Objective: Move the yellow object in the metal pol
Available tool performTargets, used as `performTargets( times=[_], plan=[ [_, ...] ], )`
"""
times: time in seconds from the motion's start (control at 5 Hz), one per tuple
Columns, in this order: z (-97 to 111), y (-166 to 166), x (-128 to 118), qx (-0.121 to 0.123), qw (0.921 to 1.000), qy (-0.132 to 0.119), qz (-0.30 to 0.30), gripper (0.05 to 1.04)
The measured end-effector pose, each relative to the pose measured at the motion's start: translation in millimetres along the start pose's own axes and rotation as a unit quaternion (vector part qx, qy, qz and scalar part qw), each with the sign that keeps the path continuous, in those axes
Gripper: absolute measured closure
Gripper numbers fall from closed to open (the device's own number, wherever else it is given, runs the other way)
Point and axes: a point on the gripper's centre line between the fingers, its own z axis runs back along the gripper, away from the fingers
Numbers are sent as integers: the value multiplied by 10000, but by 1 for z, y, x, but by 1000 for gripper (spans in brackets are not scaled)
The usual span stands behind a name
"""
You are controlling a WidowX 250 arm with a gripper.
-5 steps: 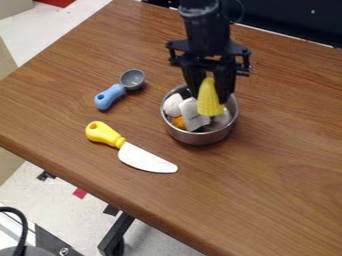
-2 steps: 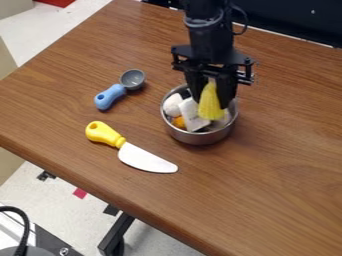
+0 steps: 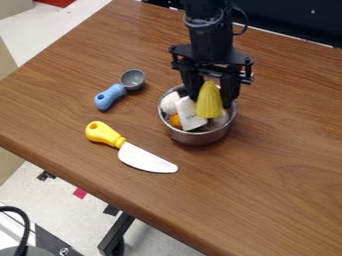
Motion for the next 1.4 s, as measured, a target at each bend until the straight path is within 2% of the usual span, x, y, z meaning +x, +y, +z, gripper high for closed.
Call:
performTargets(
  times=[0.2,0.8,1.0,1.2,1.4],
  plan=[
    [6,0,7,-100,9998,97,113,80],
    [32,9,21,-460,9982,100,361,85],
    [32,14,25,-441,9980,-50,447,85],
    [27,24,29,-243,9970,-248,695,85],
    [27,26,31,-214,9970,-325,669,85]
  ],
)
